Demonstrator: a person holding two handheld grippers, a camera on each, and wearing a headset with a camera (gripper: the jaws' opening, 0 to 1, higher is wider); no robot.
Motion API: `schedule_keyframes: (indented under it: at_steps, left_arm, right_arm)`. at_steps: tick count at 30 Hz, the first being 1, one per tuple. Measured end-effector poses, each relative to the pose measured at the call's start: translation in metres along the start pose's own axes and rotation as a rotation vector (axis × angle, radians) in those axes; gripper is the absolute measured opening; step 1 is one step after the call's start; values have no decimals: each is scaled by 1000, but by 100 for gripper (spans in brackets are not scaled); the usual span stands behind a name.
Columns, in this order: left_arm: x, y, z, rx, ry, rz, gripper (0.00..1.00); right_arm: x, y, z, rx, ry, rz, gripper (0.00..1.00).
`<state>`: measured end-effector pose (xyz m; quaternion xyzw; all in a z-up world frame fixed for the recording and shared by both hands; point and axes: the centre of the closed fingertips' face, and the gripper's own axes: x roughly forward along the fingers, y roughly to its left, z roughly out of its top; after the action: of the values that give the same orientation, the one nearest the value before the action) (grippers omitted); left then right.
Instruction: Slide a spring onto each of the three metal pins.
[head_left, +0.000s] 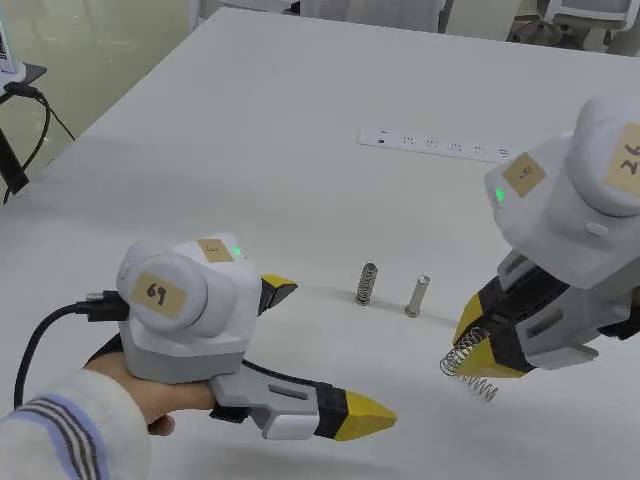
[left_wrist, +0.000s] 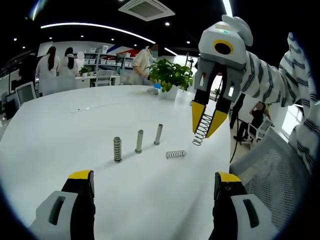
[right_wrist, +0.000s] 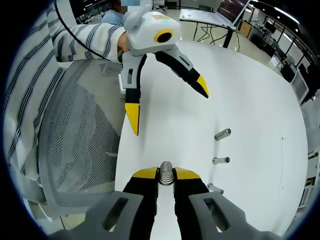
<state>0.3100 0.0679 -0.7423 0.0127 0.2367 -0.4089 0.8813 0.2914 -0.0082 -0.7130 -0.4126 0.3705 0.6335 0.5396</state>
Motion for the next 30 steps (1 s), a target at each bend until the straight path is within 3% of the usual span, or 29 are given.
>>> schedule_keyframes:
  at_steps: [11,18,21,30]
  left_arm:
    - [-1,0,-3,6,15,6,98]
    - [0,-2,-4,12,28,-7,98]
    - [-1,-1,-5,30,37,-3,98]
    - [-2,0,-3,10,34,-2,98]
  right_arm:
    - [-14,-15,-3,-3,25,-26,8]
    - [-27,-36,0,-7,43,-63,8]
    - [-29,-41,1,-8,47,-69,8]
    - [-30,-59,1,-16,70,-79,8]
